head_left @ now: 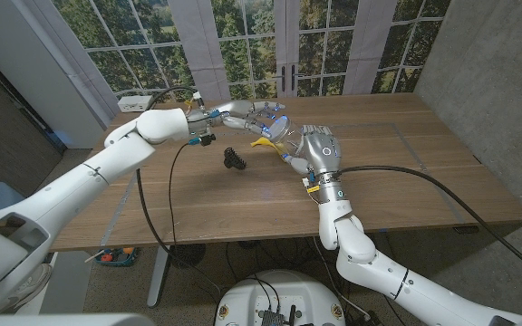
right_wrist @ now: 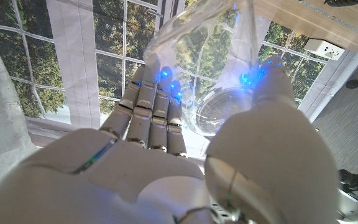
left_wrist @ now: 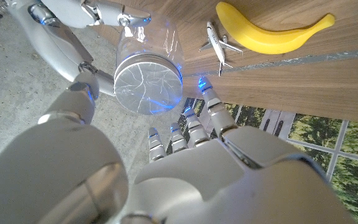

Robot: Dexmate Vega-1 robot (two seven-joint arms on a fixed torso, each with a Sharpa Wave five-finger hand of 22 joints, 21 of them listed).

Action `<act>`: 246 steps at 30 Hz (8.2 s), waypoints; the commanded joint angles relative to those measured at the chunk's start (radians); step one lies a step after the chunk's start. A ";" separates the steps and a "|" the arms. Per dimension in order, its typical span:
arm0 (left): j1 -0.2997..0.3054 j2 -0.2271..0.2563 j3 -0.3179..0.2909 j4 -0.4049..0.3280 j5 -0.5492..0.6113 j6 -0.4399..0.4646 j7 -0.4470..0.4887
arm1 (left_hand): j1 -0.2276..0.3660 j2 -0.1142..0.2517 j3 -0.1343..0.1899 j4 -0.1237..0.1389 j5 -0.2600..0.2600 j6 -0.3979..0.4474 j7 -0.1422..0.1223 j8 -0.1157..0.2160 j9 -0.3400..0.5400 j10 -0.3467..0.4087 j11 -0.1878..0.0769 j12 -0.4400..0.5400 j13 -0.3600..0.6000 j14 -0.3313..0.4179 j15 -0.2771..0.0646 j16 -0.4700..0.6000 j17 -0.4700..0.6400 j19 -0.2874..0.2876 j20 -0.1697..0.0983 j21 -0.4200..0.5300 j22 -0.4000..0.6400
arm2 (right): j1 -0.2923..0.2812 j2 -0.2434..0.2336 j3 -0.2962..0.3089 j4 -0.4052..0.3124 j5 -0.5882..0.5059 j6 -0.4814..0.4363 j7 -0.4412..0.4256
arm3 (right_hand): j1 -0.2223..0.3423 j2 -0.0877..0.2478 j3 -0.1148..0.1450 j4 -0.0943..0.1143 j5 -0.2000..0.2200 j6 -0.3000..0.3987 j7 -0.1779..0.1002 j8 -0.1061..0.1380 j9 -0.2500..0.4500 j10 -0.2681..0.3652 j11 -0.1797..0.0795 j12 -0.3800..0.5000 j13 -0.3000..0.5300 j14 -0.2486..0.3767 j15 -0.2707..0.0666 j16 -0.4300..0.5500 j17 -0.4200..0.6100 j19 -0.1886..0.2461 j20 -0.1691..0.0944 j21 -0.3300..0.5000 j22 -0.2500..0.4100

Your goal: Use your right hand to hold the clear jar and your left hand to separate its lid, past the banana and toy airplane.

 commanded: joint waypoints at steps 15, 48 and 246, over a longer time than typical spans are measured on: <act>0.023 0.006 0.011 -0.076 0.138 0.031 0.081 | 0.293 0.107 -0.042 -0.001 -0.061 0.088 0.000 0.040 0.028 0.198 0.009 0.068 0.025 0.301 -0.132 0.068 0.020 0.297 -0.168 0.074 0.016 | -0.006 -0.004 0.006 -0.003 -0.023 0.049 -0.013 | 0.067 0.086 0.295 0.007 0.006 0.447 -0.237 0.043 0.003 0.343 -0.332 0.090 0.201 0.128 -0.276 -0.010 0.019 -0.011 0.001 0.012 0.000; 0.127 -0.009 -0.032 -0.308 -0.088 0.587 0.197 | -0.217 0.183 -0.173 0.124 -0.054 0.834 0.423 0.337 0.101 1.130 0.153 0.215 0.007 1.165 -0.189 0.116 0.003 0.886 -0.225 0.294 0.014 | -0.028 -0.049 0.034 0.039 -0.010 0.218 -0.199 | 0.061 0.078 0.320 0.004 0.007 0.451 -0.244 0.040 -0.001 0.346 -0.338 0.083 0.212 0.126 -0.278 -0.026 0.046 -0.026 0.002 0.024 -0.001; -0.157 -0.069 0.045 0.189 -0.224 -0.098 -0.376 | -0.043 0.062 0.219 -0.023 -0.039 -0.043 -0.002 0.068 0.051 -0.048 0.092 0.035 0.039 -0.029 0.032 0.013 0.011 0.176 0.020 0.015 0.005 | -0.032 0.113 0.306 0.277 -0.074 0.748 -0.423 | 0.013 0.065 0.406 0.005 -0.024 0.437 -0.268 0.045 0.005 0.352 -0.354 0.032 0.250 0.120 -0.283 -0.115 0.182 -0.051 -0.015 0.109 -0.006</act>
